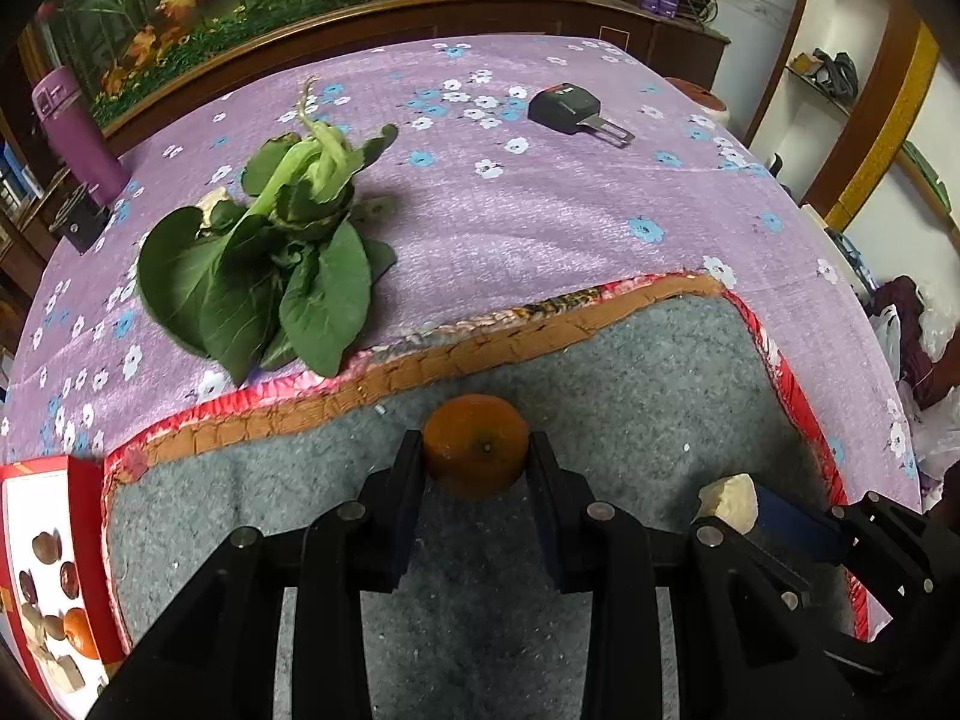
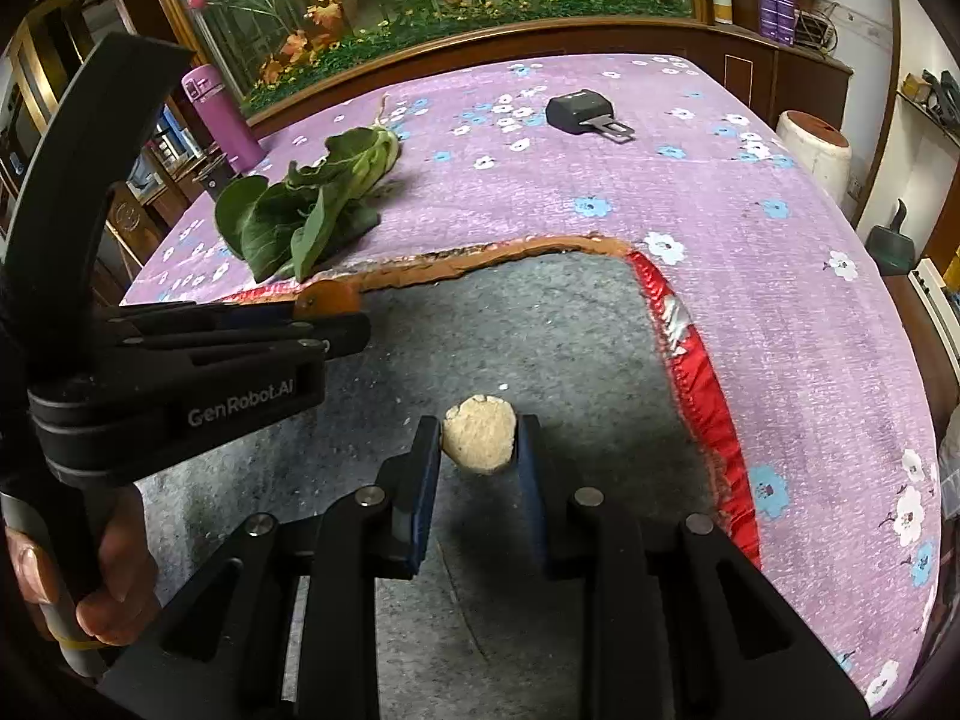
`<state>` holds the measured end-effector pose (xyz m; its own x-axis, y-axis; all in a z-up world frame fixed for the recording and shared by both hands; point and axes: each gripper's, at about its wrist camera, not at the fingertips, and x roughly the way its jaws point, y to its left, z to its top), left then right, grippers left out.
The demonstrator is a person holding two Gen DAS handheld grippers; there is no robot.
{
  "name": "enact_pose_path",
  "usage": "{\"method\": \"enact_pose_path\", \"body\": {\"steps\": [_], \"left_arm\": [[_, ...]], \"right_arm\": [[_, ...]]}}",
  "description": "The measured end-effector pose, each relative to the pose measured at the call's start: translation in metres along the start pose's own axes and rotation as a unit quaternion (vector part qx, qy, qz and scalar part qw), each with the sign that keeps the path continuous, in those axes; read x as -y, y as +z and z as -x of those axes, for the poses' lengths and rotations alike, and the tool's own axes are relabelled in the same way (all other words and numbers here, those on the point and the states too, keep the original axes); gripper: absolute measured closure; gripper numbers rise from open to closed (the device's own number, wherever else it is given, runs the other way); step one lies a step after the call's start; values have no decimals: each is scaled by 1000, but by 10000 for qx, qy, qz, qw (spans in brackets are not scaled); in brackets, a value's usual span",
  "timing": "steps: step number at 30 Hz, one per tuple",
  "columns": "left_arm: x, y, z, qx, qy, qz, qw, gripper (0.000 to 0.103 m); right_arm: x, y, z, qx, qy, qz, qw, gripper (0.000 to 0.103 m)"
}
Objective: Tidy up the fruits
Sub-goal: 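Carry the mandarin with the left tool while the right tool carries the round cake to the tray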
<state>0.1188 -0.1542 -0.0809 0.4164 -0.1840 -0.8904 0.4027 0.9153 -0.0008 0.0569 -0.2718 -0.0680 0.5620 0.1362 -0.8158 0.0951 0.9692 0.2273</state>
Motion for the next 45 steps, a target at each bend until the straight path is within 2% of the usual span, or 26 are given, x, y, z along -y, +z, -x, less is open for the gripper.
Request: {"method": "enact_pose_path", "body": {"steps": [14, 29, 37, 45], "left_arm": [[-26, -17, 23, 107, 157, 362, 9992, 70], [-90, -47, 48, 198, 445, 1012, 9937, 70], [-139, -71, 74, 330, 673, 1473, 9862, 70], [-206, -104, 100, 401, 1051, 2047, 9723, 70]], "right_arm": [[-29, 2, 2, -5, 151, 288, 9995, 76], [-95, 5, -6, -17, 525, 840, 9951, 75], [-145, 3, -12, -32, 801, 1220, 9893, 75], [-211, 3, -21, -71, 1145, 1676, 9792, 75]]}}
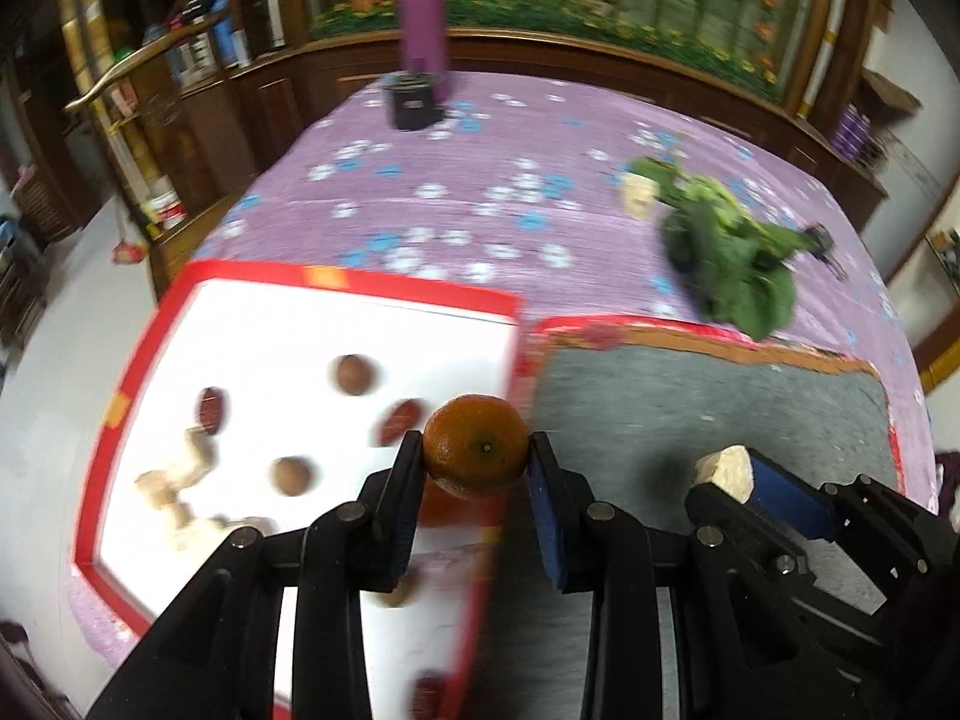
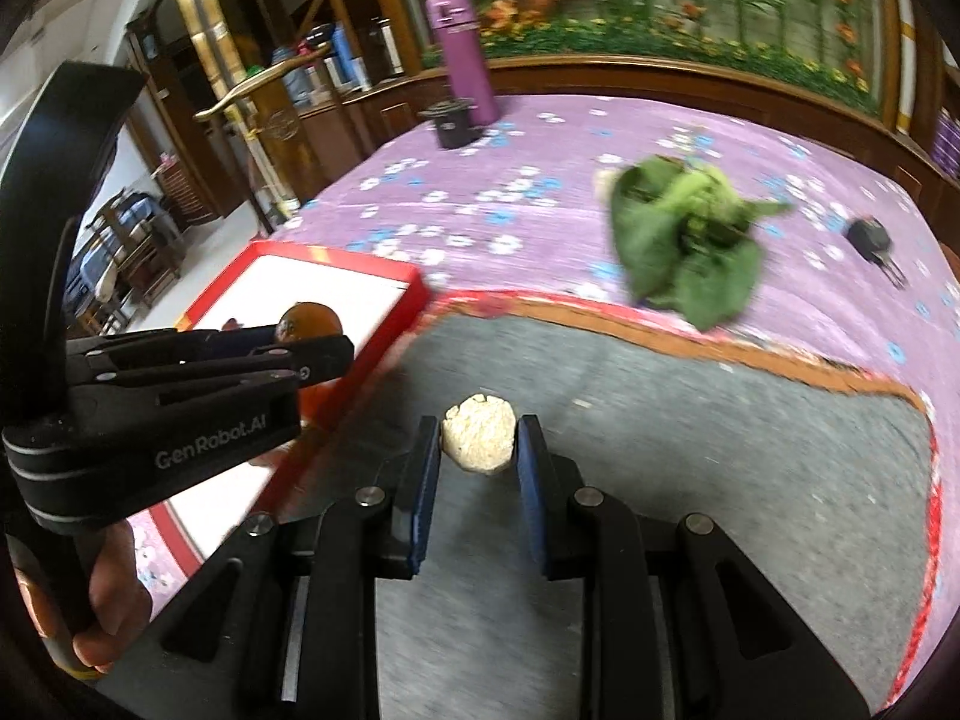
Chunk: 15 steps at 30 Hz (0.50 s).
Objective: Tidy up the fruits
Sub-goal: 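Carry the mandarin with the left tool while the right tool carries the round cake to the tray, then open the left gripper releasing the mandarin while the right gripper releases the round cake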
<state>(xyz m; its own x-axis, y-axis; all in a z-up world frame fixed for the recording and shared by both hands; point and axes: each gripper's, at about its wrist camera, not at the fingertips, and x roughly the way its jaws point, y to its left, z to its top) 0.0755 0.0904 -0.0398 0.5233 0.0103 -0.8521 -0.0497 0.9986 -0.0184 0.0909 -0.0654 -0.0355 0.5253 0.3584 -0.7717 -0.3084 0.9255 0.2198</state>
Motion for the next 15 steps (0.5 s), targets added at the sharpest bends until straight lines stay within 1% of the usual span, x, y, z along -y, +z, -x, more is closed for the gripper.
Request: {"method": "enact_pose_path", "body": {"steps": [7, 12, 15], "left_arm": [[-60, 2, -2, -20, 367, 329, 9988, 70], [-92, 7, -12, -97, 557, 527, 9970, 70], [-110, 8, -18, -156, 642, 637, 9958, 70]], "right_arm": [[-53, 26, -31, -113, 258, 422, 9987, 75], [-86, 44, -59, -262, 356, 667, 9968, 75], [-97, 50, -71, -335, 383, 759, 9958, 75]]}}
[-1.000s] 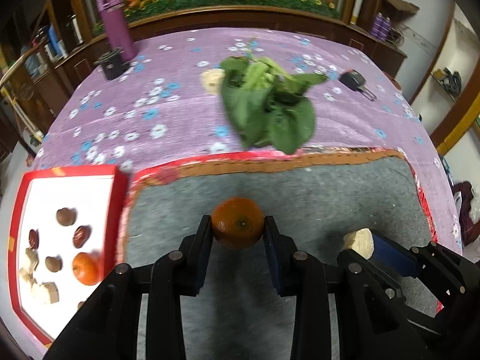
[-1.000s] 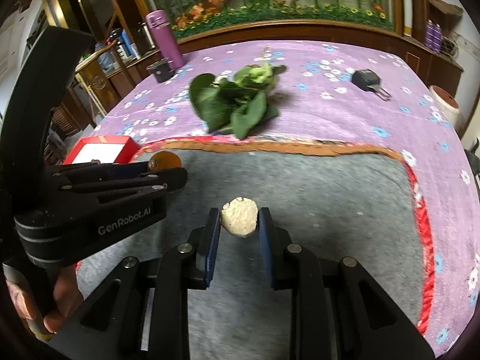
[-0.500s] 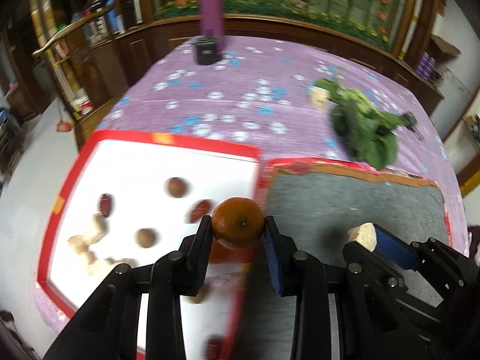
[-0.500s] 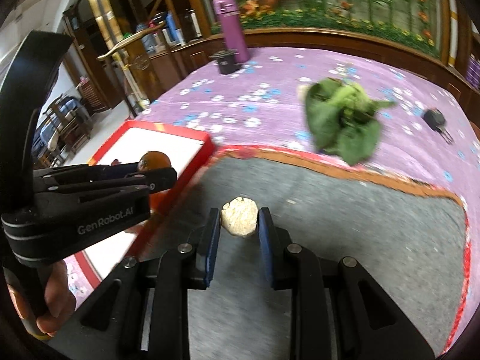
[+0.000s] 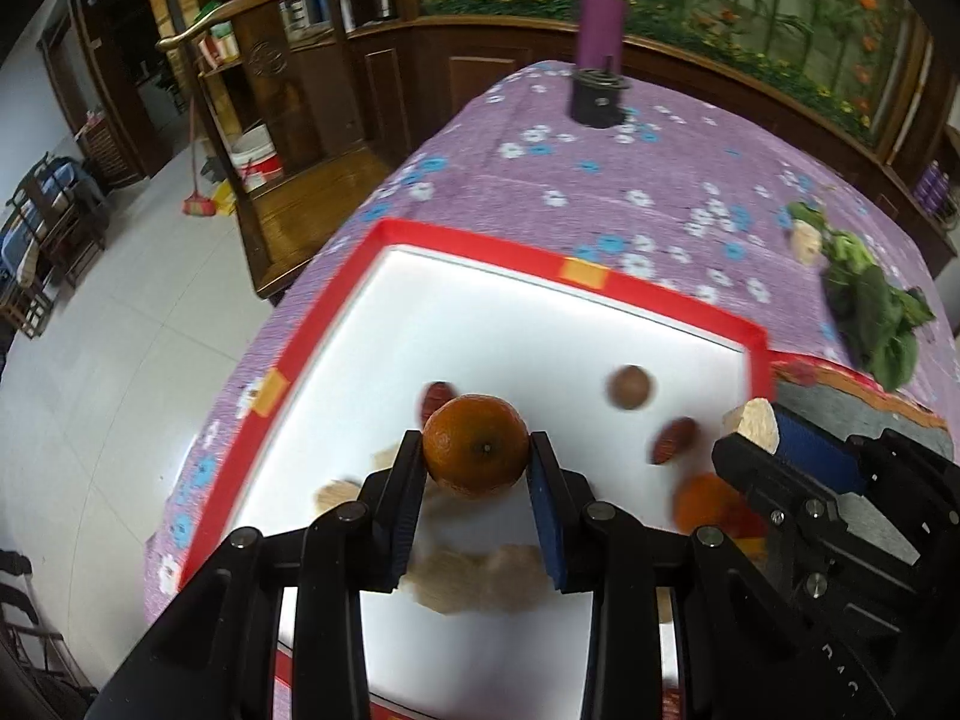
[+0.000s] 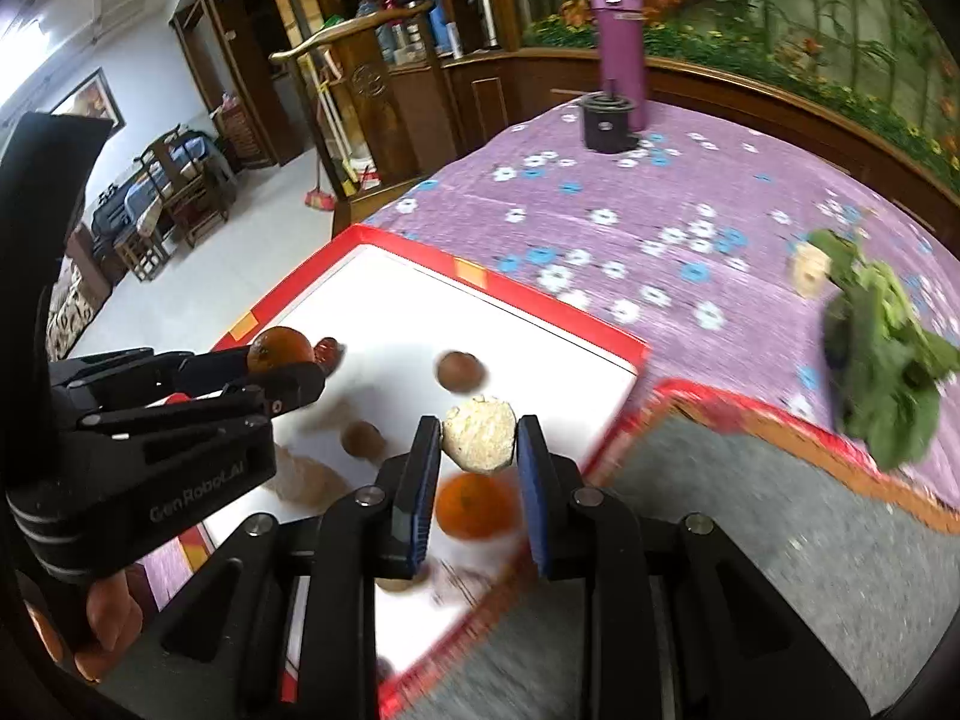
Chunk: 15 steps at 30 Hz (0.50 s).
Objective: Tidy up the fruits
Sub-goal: 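Open the left gripper releasing the mandarin while the right gripper releases the round cake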
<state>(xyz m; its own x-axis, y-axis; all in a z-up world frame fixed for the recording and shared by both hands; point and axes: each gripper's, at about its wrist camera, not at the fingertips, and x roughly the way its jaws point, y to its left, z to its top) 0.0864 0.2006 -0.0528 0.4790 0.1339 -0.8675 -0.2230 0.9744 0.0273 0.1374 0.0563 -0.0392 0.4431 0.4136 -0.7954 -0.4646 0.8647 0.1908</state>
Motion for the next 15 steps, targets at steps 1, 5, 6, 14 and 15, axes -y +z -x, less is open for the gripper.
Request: {"method": "enact_pose_path", "body": {"steps": [1, 5, 6, 14, 15], "left_arm": [[-4, 1, -2, -19, -2, 32, 10000, 70], [-16, 3, -11, -92, 18, 115, 9999, 70], [-19, 4, -14, -113, 17, 136, 9998, 70], [-31, 7, -26, -171, 10, 183, 9997, 70], [-31, 7, -26, -177, 3, 183, 9997, 70]], "right_arm": [[-2, 3, -4, -33, 10, 10, 10000, 75], [-11, 11, -20, -145, 31, 67, 9999, 75], [-13, 13, -23, -152, 41, 78, 9998, 75], [-26, 19, -38, -221, 45, 92, 9997, 75], [-26, 19, -39, -231, 43, 80, 9997, 75]]}}
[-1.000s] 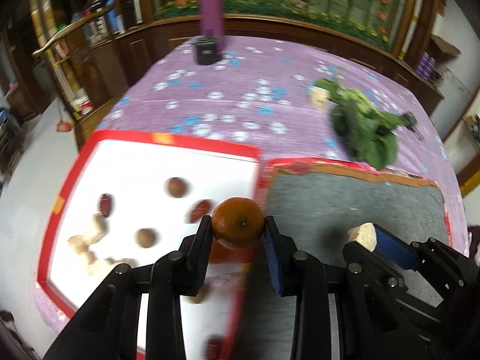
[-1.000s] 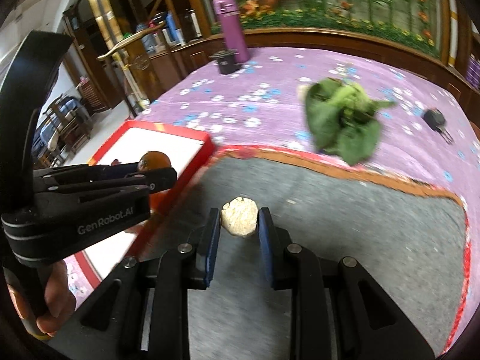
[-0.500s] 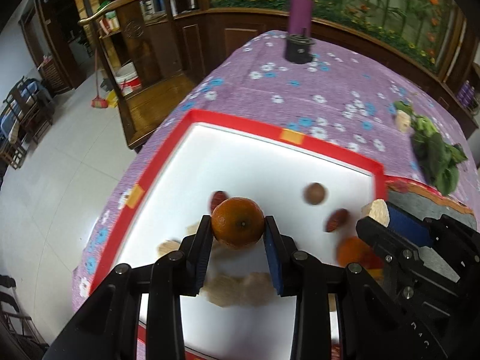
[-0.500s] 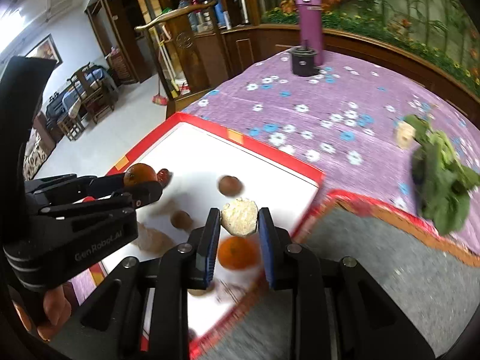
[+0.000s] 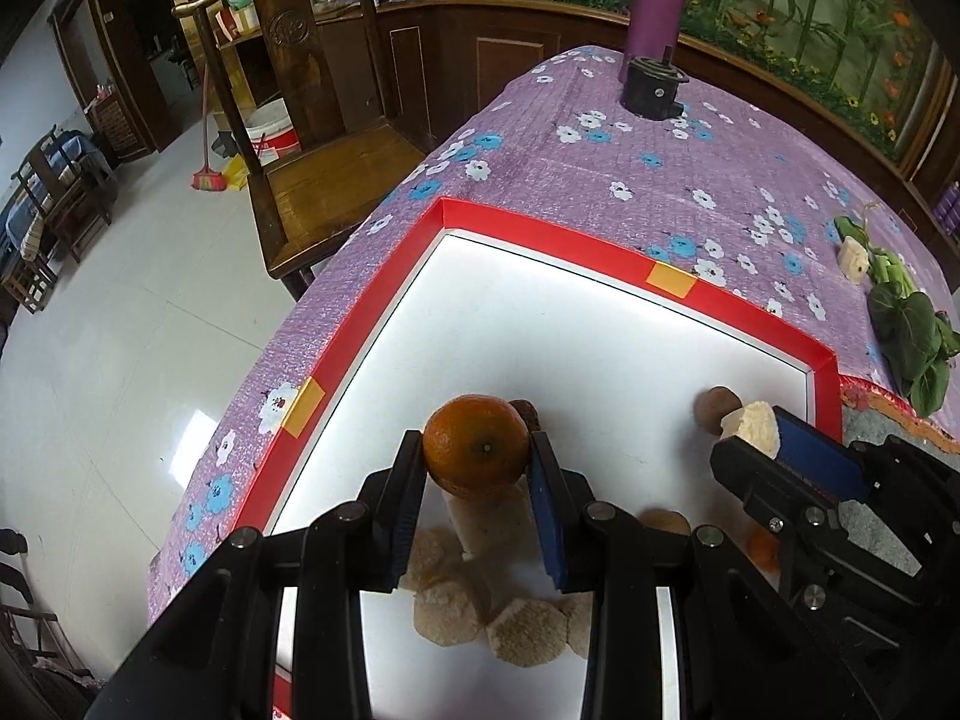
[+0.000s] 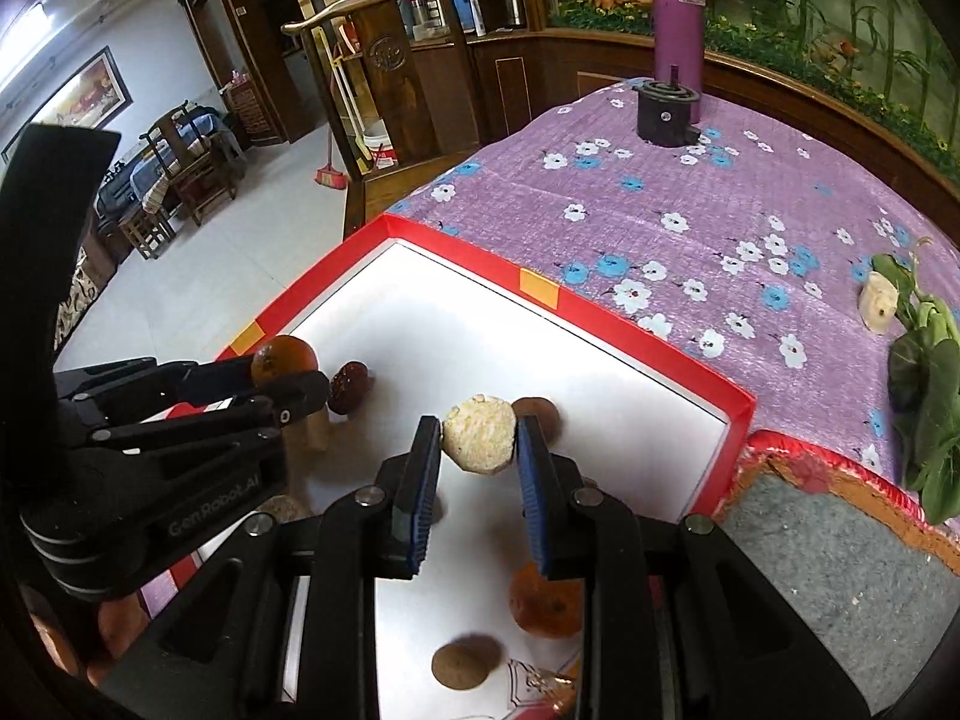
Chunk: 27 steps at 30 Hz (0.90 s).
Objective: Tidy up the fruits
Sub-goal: 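Open the left gripper releasing the mandarin while the right gripper releases the round cake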
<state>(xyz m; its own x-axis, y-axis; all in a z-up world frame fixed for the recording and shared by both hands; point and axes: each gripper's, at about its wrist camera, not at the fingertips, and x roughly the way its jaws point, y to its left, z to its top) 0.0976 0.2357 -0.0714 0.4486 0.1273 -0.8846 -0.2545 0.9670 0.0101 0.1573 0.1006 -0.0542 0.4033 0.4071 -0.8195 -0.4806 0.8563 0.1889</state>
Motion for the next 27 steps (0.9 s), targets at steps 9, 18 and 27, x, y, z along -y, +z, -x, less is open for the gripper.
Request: {"method": "enact_pose_path", "body": {"steps": [9, 18, 27], "left_arm": [[-6, 7, -8, -37, 28, 45, 10000, 70], [-8, 9, -13, -30, 60, 76, 9999, 69], [-7, 10, -13, -18, 38, 90, 10000, 65]], "right_arm": [[-2, 9, -14, -69, -82, -24, 9999, 75], [-6, 14, -23, -110, -124, 26, 9999, 75], [-5, 14, -22, -87, -137, -23, 9999, 74]]}}
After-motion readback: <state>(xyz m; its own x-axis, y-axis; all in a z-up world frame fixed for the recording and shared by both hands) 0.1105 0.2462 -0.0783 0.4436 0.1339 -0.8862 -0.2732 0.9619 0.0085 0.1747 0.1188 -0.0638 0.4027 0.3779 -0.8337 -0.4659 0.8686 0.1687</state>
